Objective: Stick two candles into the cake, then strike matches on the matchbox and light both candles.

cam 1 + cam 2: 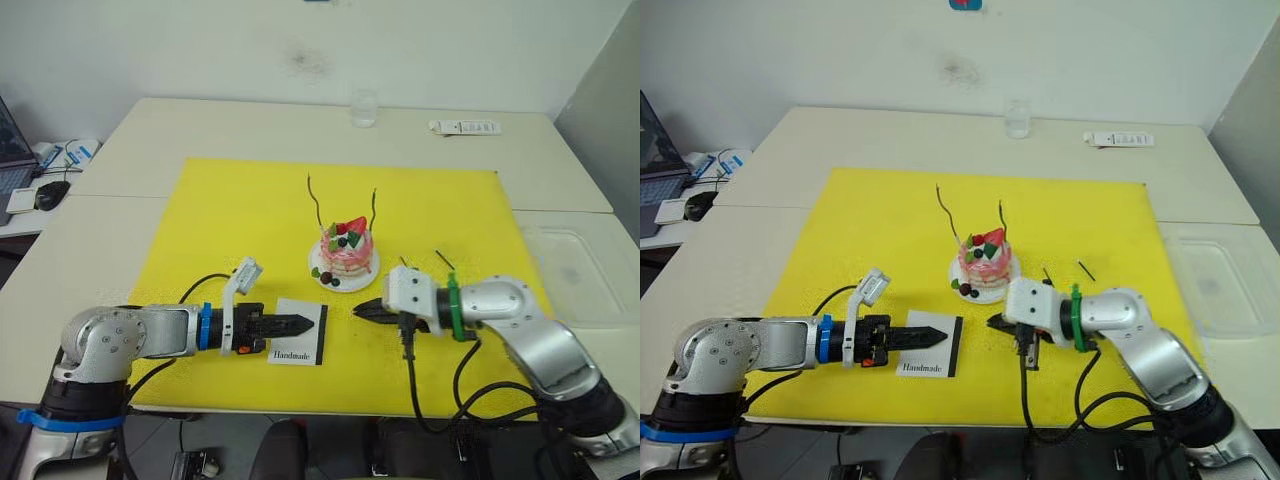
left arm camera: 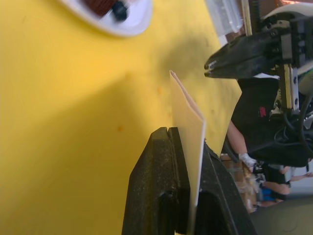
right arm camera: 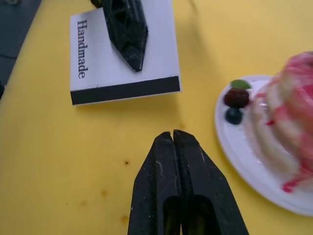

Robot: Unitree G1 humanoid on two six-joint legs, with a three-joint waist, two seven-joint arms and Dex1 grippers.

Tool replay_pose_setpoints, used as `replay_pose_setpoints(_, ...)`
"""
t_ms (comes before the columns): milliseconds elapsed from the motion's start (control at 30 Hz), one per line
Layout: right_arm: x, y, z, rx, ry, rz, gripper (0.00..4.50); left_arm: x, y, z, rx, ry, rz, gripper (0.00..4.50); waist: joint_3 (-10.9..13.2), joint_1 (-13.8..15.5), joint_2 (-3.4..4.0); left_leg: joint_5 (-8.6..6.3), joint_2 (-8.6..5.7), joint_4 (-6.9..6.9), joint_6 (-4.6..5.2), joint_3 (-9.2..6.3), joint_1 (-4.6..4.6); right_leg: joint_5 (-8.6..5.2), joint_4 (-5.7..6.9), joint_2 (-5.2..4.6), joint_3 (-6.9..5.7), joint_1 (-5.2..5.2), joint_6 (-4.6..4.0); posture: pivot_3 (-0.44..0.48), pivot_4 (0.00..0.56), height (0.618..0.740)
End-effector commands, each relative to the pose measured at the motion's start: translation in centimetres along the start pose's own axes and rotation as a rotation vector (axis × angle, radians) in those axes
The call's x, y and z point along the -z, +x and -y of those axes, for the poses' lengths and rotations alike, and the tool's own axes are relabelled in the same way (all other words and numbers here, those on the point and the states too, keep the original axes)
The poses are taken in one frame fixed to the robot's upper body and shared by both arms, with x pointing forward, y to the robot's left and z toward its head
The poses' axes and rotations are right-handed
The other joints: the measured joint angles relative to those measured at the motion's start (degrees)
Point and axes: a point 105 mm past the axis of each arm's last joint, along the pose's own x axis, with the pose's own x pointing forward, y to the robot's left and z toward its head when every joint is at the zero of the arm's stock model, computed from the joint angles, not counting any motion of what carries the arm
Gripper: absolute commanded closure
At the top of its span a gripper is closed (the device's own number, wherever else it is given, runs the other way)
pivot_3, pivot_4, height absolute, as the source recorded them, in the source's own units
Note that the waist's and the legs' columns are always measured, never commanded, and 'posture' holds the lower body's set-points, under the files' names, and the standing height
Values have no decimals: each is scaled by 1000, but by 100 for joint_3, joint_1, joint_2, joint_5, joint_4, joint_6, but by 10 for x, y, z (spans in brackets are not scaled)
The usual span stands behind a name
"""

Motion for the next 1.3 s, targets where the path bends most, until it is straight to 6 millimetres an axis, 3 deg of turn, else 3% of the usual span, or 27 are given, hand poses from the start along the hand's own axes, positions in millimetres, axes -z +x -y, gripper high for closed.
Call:
replay_pose_setpoints(33,-5,-21,12,133,20,22,4500,-9,0,17,56,170,29,4488,0,2,0,0,0,-7,-1,3,0,1,-5,0,2,-1,-1,0,150,740)
replay_pose_setpoints(133,0,-35,25,286,82,32,4500,-9,-3,24,75,216,40,4488,0,2,0,0,0,-25,-2,6,1,2,-18,0,3,-2,-3,0,150,740)
replay_pose_setpoints(200,4,-43,33,386,88,34,4089,-9,-4,26,78,226,45,4500,0,-6,0,0,3,-30,-2,7,1,1,-27,3,3,-2,-2,0,150,740)
replay_pose_setpoints(333,19,-49,36,559,131,36,2799,-10,-9,24,69,213,65,4500,0,-5,0,0,6,-34,-2,8,-3,-1,-42,7,3,0,2,0,150,740)
replay_pose_setpoints(467,36,-41,37,668,173,35,1343,-11,-9,22,60,203,77,4500,0,-15,0,0,4,-32,-2,11,-8,-2,-44,7,6,-2,5,0,150,740)
replay_pose_setpoints(733,63,-33,61,915,286,42,1343,-18,-7,20,55,208,97,4500,0,-19,0,3,3,-28,-6,12,-6,3,-38,9,7,0,11,0,150,740)
replay_pose_setpoints(867,70,-25,64,936,327,45,1343,-18,-6,21,56,207,100,4500,-1,-20,0,4,3,-28,-6,12,-5,9,-37,10,8,0,2,0,150,740)
replay_pose_setpoints(1300,70,-11,65,887,415,49,1343,-18,-4,21,55,202,104,4500,-1,-27,0,4,2,-22,-6,13,3,19,-6,12,11,-1,-16,0,150,740)
